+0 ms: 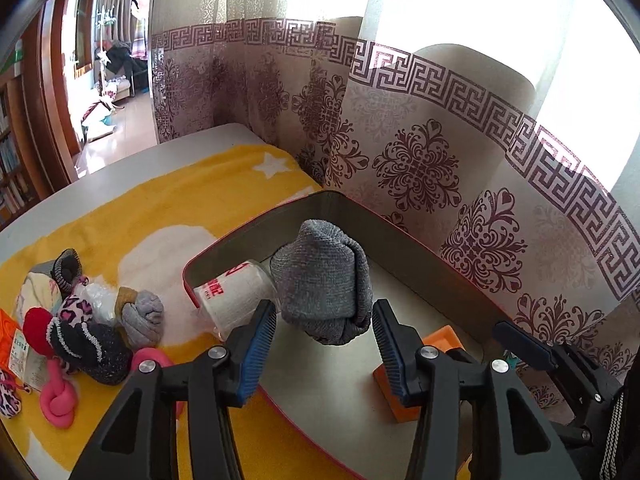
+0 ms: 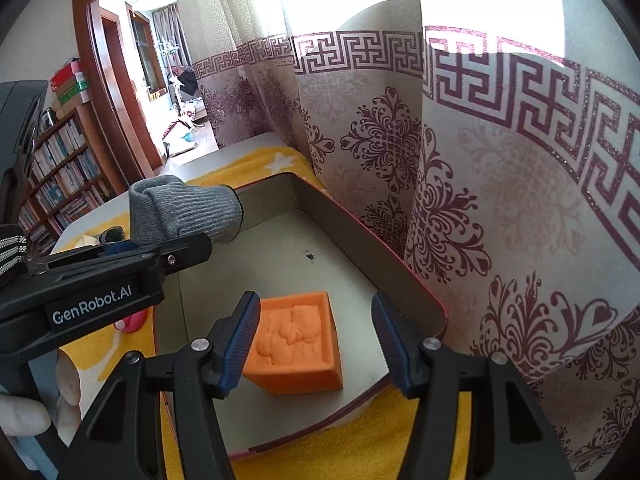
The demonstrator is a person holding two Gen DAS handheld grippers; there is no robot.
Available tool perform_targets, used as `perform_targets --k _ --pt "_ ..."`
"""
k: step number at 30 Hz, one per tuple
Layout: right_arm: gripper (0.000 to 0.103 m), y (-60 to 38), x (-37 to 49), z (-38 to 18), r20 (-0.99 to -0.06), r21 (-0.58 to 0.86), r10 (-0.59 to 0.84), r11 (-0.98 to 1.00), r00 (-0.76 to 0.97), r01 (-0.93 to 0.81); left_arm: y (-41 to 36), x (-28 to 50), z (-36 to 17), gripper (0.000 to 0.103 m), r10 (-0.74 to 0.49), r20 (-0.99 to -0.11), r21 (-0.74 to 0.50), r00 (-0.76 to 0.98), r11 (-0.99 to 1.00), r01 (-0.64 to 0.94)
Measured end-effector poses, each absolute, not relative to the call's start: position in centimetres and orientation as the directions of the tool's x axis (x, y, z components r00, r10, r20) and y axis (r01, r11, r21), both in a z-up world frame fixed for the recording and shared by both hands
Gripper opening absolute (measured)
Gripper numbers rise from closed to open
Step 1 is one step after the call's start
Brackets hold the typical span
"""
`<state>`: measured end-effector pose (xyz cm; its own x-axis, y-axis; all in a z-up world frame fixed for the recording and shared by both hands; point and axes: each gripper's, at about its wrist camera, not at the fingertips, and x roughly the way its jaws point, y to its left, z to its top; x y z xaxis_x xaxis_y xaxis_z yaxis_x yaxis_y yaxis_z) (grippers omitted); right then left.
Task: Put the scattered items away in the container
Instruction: 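Carry both held items into the red tin and open both grippers, then withdraw both grippers from the tin back over the toy pile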
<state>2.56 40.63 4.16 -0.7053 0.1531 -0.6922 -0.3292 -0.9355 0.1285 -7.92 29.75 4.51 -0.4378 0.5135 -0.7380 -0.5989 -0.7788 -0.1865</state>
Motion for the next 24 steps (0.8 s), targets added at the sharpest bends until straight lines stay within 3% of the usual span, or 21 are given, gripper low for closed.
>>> perform_targets --k 2,5,13,24 --pt "0.063 40.6 2.6 4.2 -0.688 0.13 0.156 -0.935 -0.709 -0.331 29.1 -7.8 4.9 0.073 0.513 -0.721 -0.187 -0.465 -0.791 -0.583" --pt "0.063 40.5 2.7 4.4 -0.676 0.153 0.14 -0.934 -0.724 -0.323 28.0 -7.6 5.6 0.079 0.517 -0.698 -0.182 -0.495 -0.797 -0.576" --pt "0.064 38.7 3.5 5.4 -0.614 0.199 0.086 -0.945 -0.785 -0.26 23.7 -6.6 5.5 0.08 0.492 -0.686 -0.17 -0.536 -0.825 -0.54" --pt "0.065 31.8 3.5 5.7 -0.597 0.174 -0.029 -0.98 -0.802 -0.095 11.3 -6.7 4.6 0.08 0.407 -0.689 -0.214 -0.599 -0.905 -0.368"
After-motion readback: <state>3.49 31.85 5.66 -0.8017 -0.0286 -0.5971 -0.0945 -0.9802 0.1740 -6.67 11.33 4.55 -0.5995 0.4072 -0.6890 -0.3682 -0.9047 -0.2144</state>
